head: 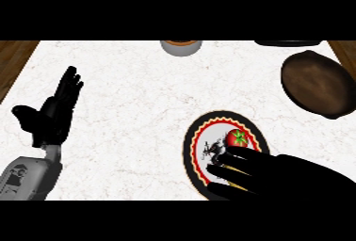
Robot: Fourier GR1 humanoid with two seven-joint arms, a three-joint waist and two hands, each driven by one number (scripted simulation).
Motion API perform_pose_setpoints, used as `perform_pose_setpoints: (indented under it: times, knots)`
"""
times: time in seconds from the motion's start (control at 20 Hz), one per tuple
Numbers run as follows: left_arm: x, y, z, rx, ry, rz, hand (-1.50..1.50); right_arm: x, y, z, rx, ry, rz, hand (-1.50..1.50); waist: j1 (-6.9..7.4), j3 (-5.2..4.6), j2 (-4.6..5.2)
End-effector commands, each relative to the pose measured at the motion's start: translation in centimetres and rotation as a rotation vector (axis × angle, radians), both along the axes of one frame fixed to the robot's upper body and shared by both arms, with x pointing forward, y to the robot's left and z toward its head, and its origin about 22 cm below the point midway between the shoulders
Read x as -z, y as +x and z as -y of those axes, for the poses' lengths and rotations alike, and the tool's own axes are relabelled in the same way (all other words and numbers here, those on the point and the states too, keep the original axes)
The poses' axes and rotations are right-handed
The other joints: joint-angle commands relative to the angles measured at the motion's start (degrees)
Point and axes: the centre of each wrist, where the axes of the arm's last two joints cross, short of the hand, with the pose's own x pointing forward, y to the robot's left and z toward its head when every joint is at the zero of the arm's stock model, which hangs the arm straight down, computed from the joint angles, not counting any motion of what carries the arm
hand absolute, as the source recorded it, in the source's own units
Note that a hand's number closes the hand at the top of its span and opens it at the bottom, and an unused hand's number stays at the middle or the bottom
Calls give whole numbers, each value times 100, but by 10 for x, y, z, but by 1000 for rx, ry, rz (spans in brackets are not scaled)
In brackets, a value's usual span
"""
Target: Pick the lemon from the plate and place it in the pan
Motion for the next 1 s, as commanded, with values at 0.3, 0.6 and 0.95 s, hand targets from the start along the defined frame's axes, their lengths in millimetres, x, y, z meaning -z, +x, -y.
perform_pose_setpoints:
  times: [0.3,0.6,0.95]
  knots:
    - [2,4,2,11,-10,4,0,27,22,-26,116,-112,37,-150,33,-2,5]
    - [-5,3,1,11,8,16,0,74,29,-21,59,-152,-17,-150,26,3,7]
    - [24,-5,-7,11,-13,-8,0,74,30,-3,43,-213,-9,-150,-2,1,4]
